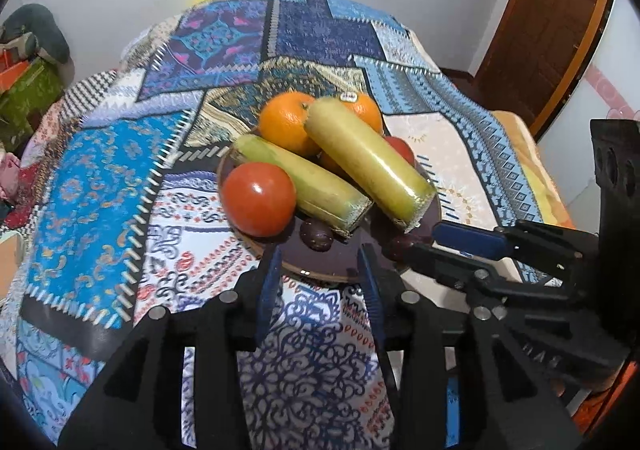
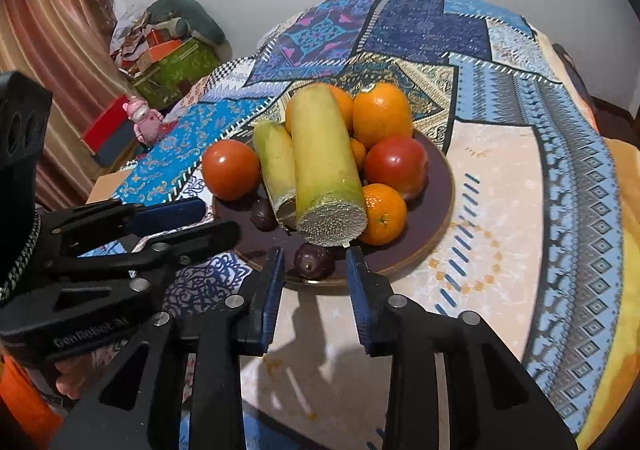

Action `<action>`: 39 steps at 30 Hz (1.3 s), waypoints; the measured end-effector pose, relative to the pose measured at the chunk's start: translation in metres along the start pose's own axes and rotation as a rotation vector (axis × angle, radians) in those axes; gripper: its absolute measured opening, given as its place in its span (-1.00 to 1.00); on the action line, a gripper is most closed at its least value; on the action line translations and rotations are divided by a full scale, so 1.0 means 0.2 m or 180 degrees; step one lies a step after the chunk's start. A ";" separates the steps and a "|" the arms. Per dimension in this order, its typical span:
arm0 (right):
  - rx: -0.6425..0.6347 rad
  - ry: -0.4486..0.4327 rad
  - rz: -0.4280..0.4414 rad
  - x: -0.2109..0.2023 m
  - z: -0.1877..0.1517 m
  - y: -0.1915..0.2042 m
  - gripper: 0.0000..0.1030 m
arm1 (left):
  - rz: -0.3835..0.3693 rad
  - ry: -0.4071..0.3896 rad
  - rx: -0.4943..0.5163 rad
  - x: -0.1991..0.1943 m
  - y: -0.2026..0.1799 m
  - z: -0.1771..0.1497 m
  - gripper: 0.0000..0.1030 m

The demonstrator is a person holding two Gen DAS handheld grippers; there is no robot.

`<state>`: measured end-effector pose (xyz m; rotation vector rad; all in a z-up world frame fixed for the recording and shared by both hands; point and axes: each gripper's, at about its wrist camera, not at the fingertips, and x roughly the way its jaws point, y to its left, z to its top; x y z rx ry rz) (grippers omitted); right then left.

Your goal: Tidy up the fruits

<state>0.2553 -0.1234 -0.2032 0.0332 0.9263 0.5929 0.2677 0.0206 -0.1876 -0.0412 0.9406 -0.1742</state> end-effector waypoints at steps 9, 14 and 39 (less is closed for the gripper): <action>-0.0127 -0.0434 -0.0098 -0.36 0.03 0.09 -0.43 | 0.0187 -0.0768 0.0030 -0.51 -0.05 0.00 -0.24; -0.0231 -0.0919 -0.0158 -0.70 0.05 0.20 -0.43 | 0.0223 -0.1333 0.0051 -0.88 -0.12 -0.01 -0.24; -0.0482 -0.2193 -0.0413 -1.42 -0.19 0.56 0.85 | 0.0436 -0.2482 0.0118 -1.61 -0.34 -0.32 0.95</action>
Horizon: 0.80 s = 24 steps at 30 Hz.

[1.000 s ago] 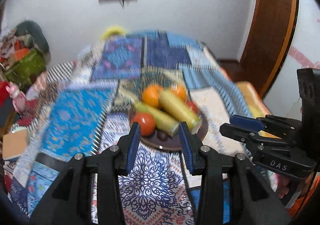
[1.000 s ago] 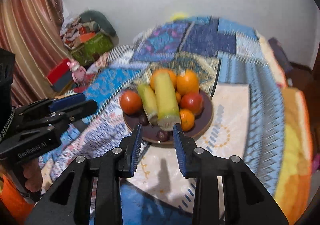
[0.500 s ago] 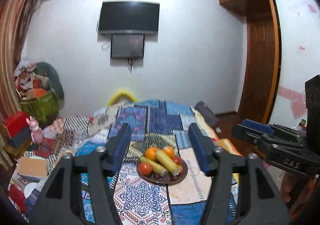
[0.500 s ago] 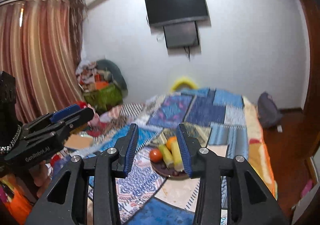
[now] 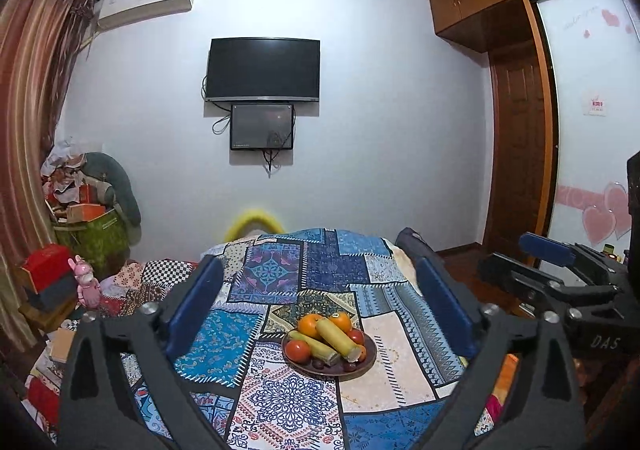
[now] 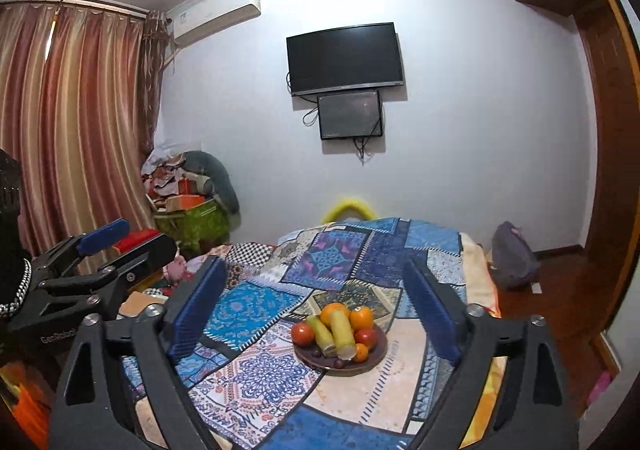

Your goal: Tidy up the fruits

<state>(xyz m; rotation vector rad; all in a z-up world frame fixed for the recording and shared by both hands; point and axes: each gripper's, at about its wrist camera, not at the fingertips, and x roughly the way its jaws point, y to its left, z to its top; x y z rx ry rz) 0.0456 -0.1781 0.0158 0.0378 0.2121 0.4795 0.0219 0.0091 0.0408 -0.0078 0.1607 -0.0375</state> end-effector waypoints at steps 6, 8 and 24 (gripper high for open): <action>-0.0052 -0.0070 -0.0135 -0.04 -0.01 0.01 1.00 | 0.0012 -0.0027 -0.0014 -0.01 0.00 -0.01 0.99; -0.0048 -0.0072 -0.0137 -0.04 -0.01 0.01 1.00 | 0.0014 -0.0028 -0.0013 -0.02 0.00 -0.02 0.99; -0.0064 -0.0099 -0.0181 -0.07 -0.01 0.01 1.00 | 0.0008 -0.0044 -0.0047 -0.03 0.00 -0.02 1.00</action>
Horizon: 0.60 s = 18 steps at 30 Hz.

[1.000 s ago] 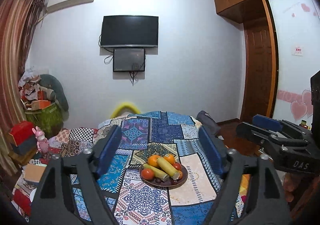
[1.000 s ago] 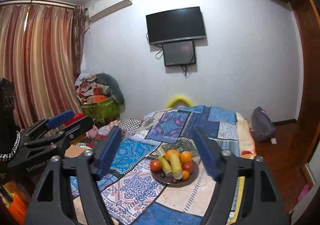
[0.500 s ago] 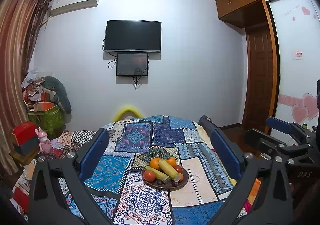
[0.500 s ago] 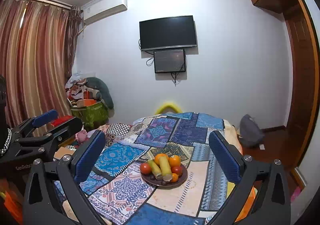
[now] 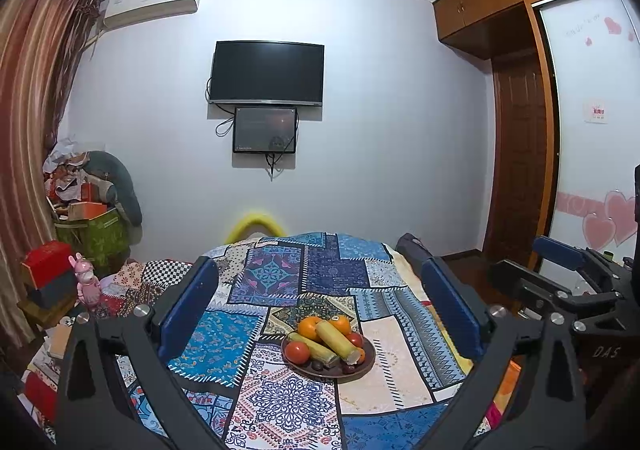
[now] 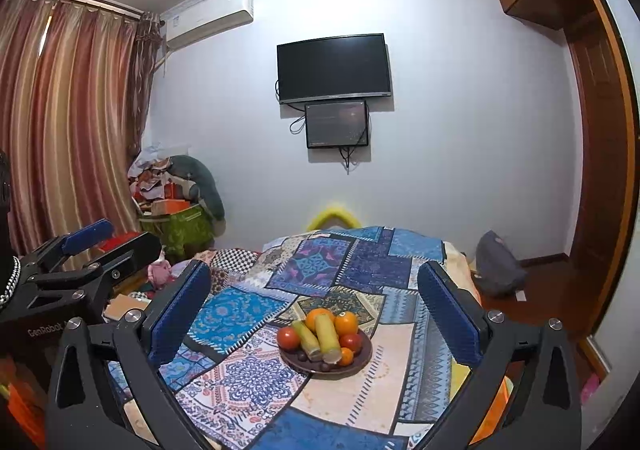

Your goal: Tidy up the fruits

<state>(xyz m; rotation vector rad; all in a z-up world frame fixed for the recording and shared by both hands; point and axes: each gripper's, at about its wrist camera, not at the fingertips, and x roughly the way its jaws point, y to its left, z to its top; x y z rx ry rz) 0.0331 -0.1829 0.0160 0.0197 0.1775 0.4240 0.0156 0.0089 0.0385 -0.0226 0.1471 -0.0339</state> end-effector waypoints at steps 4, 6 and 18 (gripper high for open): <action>0.0010 -0.0005 -0.0020 -0.01 0.01 0.00 1.00 | 0.0004 -0.0009 0.0000 -0.01 -0.01 0.01 1.00; 0.0014 -0.0005 -0.0026 -0.01 0.01 0.00 1.00 | -0.0004 -0.0006 -0.0006 -0.01 -0.01 0.01 1.00; 0.0026 -0.0027 -0.0131 -0.03 0.02 -0.01 1.00 | 0.0005 -0.0004 -0.0012 0.00 -0.01 0.01 1.00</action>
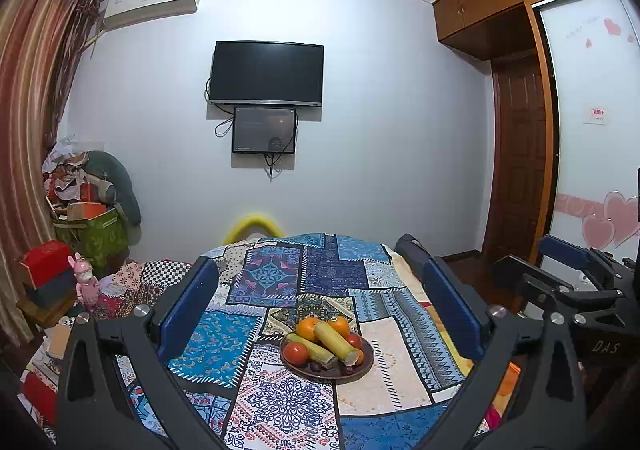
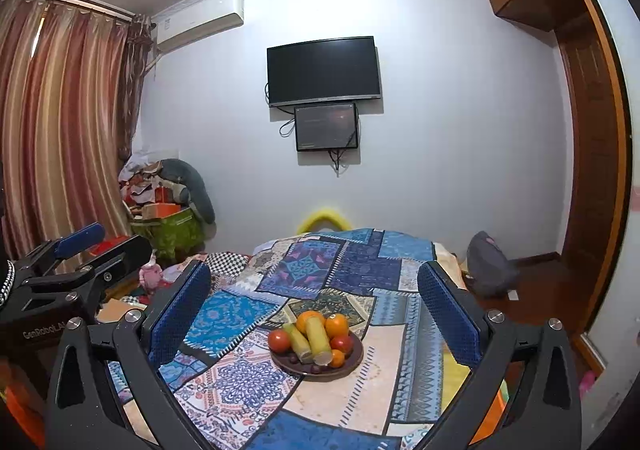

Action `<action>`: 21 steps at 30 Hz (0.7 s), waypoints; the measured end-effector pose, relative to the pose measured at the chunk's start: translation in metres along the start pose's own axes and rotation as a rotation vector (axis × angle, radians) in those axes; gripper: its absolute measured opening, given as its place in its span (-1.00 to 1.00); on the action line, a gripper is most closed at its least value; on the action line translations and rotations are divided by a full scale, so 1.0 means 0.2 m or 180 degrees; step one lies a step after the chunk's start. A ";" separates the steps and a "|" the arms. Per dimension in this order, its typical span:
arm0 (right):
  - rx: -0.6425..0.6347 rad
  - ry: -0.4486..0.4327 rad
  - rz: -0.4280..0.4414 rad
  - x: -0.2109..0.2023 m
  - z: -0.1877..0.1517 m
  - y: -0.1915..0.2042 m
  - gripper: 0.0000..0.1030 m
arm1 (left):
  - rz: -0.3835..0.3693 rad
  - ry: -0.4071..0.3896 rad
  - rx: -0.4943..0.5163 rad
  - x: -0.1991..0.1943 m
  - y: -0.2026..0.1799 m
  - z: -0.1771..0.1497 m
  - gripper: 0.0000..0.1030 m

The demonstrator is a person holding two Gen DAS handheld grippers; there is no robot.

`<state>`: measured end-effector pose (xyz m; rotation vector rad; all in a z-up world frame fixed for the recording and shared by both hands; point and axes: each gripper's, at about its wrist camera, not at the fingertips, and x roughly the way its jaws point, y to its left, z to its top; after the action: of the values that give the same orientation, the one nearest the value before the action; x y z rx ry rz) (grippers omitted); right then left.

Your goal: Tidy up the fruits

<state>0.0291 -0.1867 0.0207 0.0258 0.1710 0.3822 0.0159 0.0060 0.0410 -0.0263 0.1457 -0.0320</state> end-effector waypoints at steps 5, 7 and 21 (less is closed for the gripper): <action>0.0000 -0.0016 -0.0040 -0.01 0.00 0.00 1.00 | -0.0011 0.0018 0.0003 0.01 -0.01 0.00 1.00; 0.0005 -0.0018 -0.0041 -0.01 0.01 0.00 1.00 | -0.0019 0.0028 0.0002 0.02 -0.01 -0.01 1.00; 0.0028 -0.0021 -0.0058 -0.01 0.01 -0.01 1.00 | -0.0040 0.0069 0.0022 0.03 -0.02 -0.01 1.00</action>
<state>0.0274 -0.1889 0.0230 0.0343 0.1663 0.3630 0.0222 0.0024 0.0376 -0.0200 0.1671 -0.0454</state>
